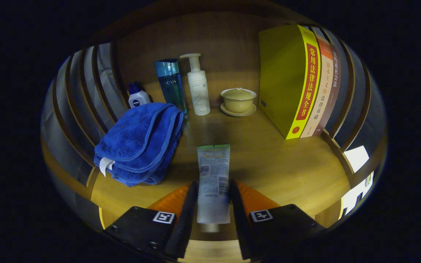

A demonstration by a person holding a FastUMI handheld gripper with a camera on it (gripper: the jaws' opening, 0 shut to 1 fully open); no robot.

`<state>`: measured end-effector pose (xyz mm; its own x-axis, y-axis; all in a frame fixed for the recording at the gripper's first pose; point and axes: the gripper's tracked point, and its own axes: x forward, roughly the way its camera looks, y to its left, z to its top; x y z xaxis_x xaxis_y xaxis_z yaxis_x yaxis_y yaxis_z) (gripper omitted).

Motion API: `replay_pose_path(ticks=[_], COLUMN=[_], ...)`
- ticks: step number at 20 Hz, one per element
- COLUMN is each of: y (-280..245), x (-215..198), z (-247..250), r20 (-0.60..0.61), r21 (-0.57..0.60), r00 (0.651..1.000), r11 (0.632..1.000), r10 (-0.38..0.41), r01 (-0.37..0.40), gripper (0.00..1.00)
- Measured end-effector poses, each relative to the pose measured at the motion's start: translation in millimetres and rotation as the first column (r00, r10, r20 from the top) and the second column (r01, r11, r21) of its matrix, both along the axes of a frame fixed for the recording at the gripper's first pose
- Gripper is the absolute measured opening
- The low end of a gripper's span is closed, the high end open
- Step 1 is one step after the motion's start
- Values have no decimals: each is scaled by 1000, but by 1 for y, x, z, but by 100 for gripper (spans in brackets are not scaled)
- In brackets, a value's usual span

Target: Pull open the drawer, take out the items inside it, and place them on the countertop above the cabinet.

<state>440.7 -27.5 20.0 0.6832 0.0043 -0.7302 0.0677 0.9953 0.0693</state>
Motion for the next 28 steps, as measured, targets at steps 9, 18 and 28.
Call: replay_pose_path(ticks=[9,18,28], y=[0,6,10], x=[-5,-34,-121], z=[12,88,160], r20=[26,231,481], r21=[-26,-3,-42], r00=[1000,973,873], r11=[1000,1000,997], r10=[2,17,78], r01=[-1,-17,-67], gripper=[100,100,99])
